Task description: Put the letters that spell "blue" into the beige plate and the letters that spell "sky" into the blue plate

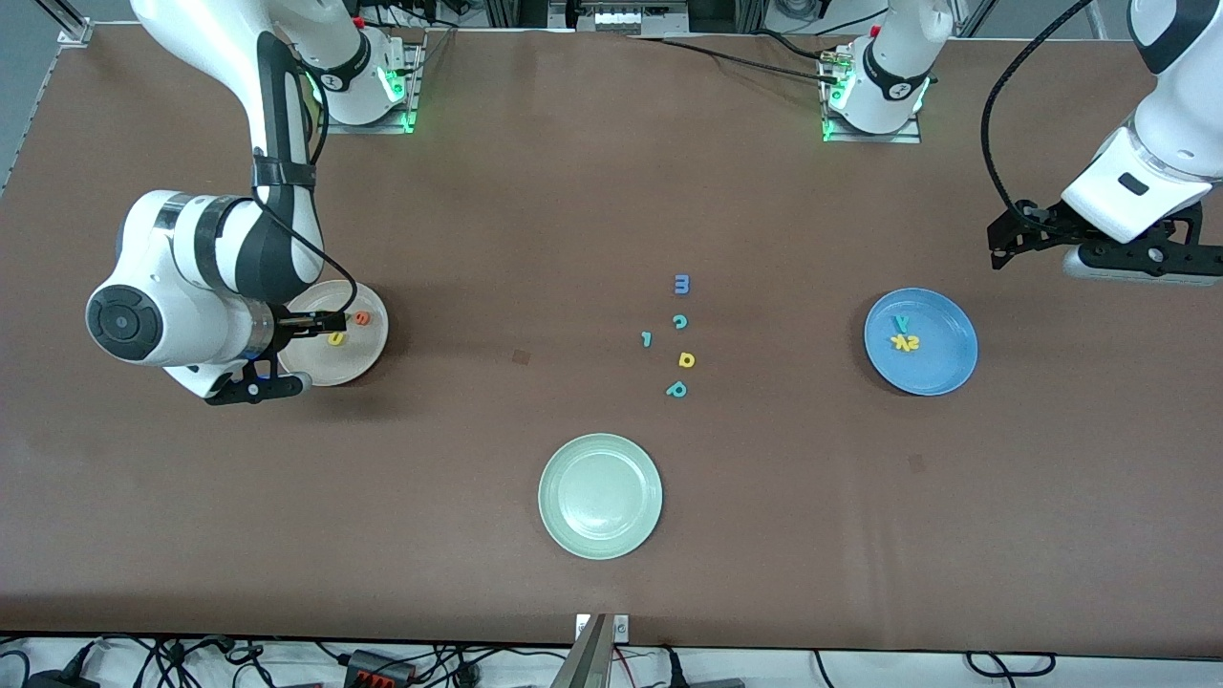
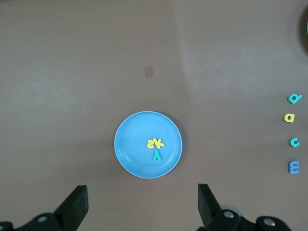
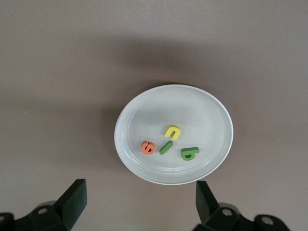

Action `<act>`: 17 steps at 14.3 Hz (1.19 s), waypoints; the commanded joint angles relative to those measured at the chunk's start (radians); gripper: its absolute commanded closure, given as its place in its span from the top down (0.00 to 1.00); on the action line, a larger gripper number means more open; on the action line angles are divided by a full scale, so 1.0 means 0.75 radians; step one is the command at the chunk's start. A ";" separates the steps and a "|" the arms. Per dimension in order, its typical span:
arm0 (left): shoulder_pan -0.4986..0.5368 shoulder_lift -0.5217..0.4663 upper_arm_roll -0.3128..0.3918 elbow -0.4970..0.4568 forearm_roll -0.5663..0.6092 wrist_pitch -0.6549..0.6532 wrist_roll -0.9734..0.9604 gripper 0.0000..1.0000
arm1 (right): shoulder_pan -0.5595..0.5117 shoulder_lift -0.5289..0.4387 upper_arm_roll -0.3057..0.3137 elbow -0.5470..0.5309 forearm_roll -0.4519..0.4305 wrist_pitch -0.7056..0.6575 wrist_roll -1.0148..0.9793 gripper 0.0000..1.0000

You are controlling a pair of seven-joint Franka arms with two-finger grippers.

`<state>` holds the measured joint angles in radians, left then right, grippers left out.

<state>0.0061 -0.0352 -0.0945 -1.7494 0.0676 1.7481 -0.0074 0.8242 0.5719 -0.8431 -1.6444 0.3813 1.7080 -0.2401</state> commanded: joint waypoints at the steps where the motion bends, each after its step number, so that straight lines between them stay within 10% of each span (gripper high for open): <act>1: 0.004 -0.006 -0.005 0.021 -0.027 -0.026 0.020 1.00 | -0.017 0.003 0.024 0.047 0.068 -0.011 0.188 1.00; 4: 0.004 -0.006 -0.005 0.019 -0.027 -0.026 0.020 1.00 | -0.223 -0.106 0.276 0.118 0.034 0.040 0.420 1.00; 9: 0.004 -0.006 -0.005 0.021 -0.027 -0.028 0.020 1.00 | -0.577 -0.314 0.684 0.172 -0.399 0.048 0.439 1.00; 17: 0.004 -0.006 -0.005 0.021 -0.027 -0.026 0.020 1.00 | -1.070 -0.515 0.932 0.227 -0.443 0.032 0.271 1.00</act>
<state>0.0061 -0.0352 -0.0956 -1.7486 0.0676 1.7480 -0.0074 0.0909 0.2186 -0.2020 -1.4713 0.0603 1.7478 -0.0019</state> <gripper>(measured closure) 0.000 0.000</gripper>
